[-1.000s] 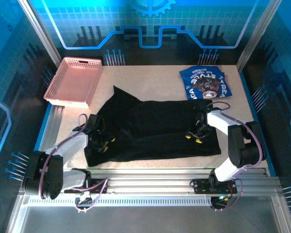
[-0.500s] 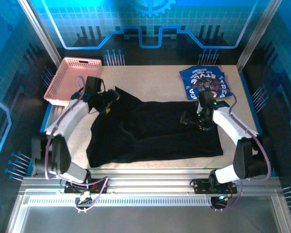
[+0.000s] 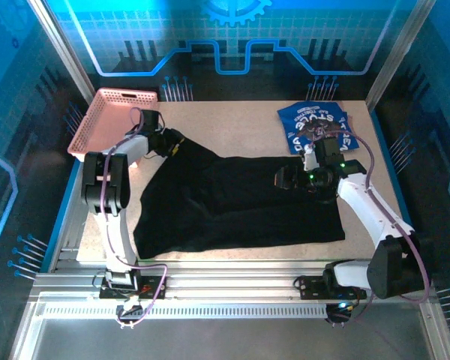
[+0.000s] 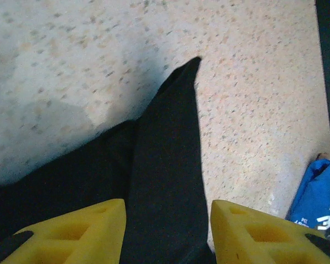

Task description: Fold and stack the t-shirts

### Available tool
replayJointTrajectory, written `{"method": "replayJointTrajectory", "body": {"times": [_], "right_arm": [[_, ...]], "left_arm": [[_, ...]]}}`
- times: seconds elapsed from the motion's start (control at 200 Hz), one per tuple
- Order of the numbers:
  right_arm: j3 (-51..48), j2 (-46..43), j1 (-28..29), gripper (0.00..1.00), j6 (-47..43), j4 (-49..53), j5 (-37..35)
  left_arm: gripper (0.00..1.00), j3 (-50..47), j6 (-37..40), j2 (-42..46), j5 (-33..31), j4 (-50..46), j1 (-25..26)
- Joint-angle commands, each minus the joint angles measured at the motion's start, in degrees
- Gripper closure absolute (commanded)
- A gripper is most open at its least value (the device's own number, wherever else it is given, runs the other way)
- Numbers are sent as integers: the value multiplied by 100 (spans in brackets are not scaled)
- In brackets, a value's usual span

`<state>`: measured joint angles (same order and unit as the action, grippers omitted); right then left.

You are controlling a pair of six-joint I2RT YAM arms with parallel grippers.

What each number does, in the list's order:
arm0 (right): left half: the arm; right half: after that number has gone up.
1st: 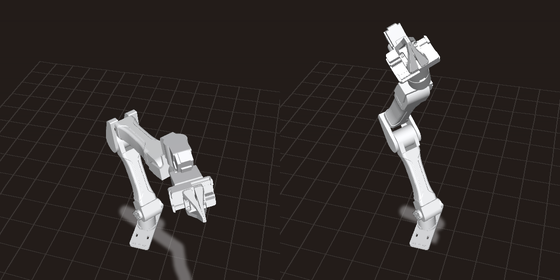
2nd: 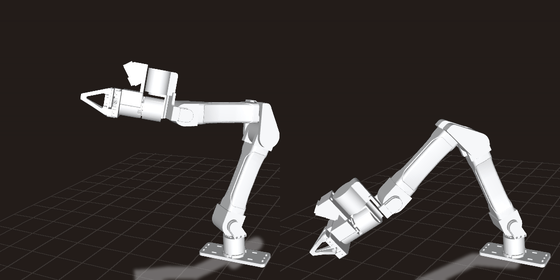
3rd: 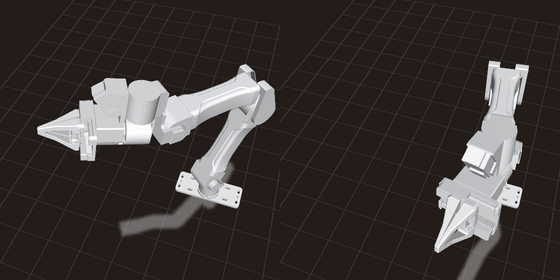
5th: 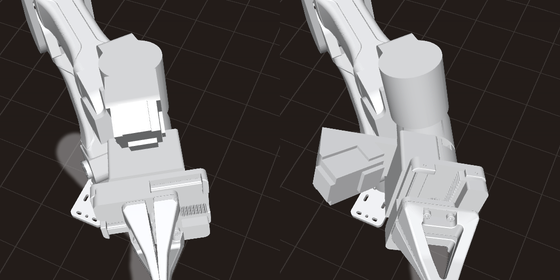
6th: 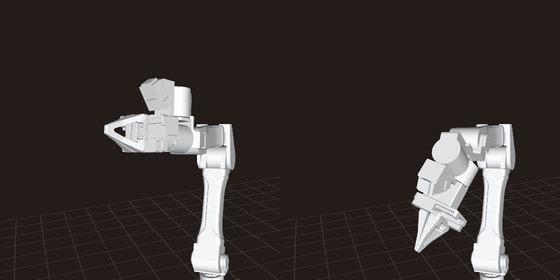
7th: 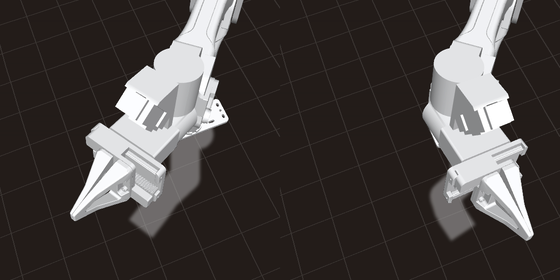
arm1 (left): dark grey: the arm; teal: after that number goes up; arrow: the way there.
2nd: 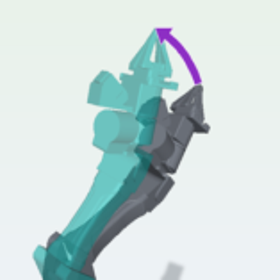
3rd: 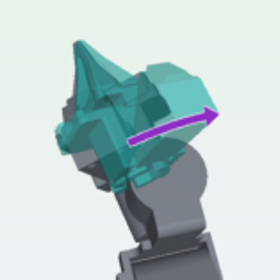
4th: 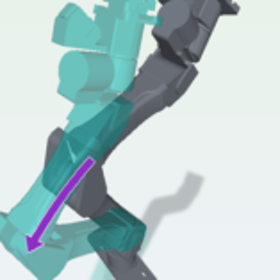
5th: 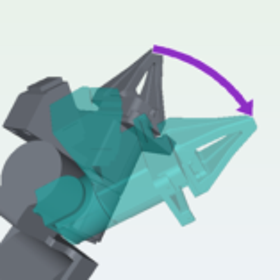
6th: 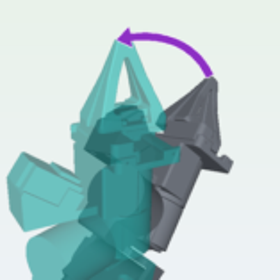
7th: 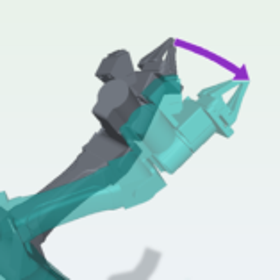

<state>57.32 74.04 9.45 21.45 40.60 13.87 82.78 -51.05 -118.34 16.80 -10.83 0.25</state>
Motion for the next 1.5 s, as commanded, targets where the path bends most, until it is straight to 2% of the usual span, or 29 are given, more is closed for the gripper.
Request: {"method": "replayJointTrajectory", "body": {"times": [0.0, 0.27, 0.575, 1.126, 1.286, 1.496], "right_arm": [[-84, -192, -97, 0, -124, 191, 125], [-116, -348, -279, 0, -181, 333, 142], [-89, -407, -315, 0, -181, 396, 169], [-192, -609, -328, 0, -89, 484, 25], [-206, -593, -388, 0, -25, 451, -25], [-202, -558, -542, 0, 44, 362, -78]], "left_arm": [[56, 238, 31, -187, 115, 370, -34], [60, 357, 112, -508, 38, 353, -52], [60, 341, 209, -547, -220, 200, -78], [66, 1219, 302, -1197, -166, -62, -89], [80, 1518, 291, -1382, 15, -94, -73], [100, 1442, 429, -1233, 137, -90, -87]]}}
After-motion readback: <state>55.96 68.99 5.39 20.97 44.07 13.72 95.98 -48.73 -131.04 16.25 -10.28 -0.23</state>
